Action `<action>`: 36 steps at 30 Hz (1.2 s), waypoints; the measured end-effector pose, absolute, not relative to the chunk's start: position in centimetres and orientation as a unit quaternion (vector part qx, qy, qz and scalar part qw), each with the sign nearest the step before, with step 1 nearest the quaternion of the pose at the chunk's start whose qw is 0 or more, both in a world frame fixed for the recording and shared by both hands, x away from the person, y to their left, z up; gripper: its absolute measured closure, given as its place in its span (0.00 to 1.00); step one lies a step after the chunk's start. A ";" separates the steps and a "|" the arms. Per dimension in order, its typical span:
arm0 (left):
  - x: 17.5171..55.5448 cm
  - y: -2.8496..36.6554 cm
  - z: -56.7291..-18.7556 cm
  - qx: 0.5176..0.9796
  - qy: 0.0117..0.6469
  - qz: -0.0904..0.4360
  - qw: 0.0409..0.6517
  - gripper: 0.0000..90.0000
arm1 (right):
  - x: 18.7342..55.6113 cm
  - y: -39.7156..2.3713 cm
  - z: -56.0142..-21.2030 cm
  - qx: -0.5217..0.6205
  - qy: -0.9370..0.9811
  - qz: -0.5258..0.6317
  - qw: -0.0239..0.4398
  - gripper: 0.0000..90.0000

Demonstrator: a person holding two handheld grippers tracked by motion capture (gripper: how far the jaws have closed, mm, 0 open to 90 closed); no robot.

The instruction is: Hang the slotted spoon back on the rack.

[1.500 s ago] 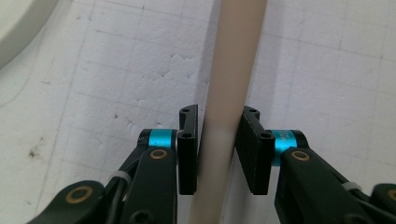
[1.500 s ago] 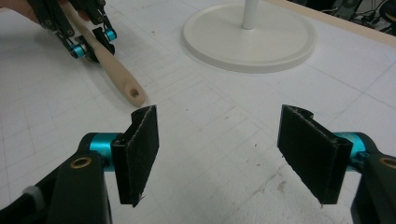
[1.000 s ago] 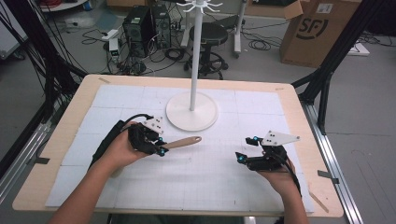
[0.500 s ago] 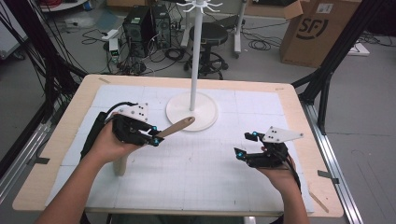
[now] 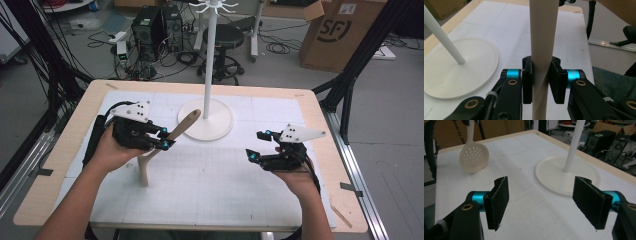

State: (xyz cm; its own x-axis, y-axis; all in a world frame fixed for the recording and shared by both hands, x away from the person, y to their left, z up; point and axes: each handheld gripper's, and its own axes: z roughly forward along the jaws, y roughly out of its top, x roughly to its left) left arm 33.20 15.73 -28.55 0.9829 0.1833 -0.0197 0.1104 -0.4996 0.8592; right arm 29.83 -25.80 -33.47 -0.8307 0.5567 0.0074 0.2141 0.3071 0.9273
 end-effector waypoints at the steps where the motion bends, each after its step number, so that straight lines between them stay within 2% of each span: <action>1: 33.2 15.7 -28.4 0.863 0.084 0.036 0.496 0.83 | 29.9 -25.6 -33.0 0.240 0.790 0.540 0.160 0.32; 17: 33.0 14.3 -27.2 0.847 0.066 0.033 0.527 0.83 | 30.3 -22.3 -27.7 0.185 0.789 0.564 0.158 0.32; 36: 32.9 11.4 -25.9 0.845 0.041 0.028 0.532 0.83 | 30.5 -18.2 -24.3 0.124 0.780 0.597 0.138 0.32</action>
State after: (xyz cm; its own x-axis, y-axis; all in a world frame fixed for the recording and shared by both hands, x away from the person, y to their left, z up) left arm 32.85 11.40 -25.95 0.9951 0.0990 0.0030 0.0401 -0.4299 0.9020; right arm 30.45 -18.19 -24.33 -0.9312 0.3582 -0.0675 0.0283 0.2556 0.9664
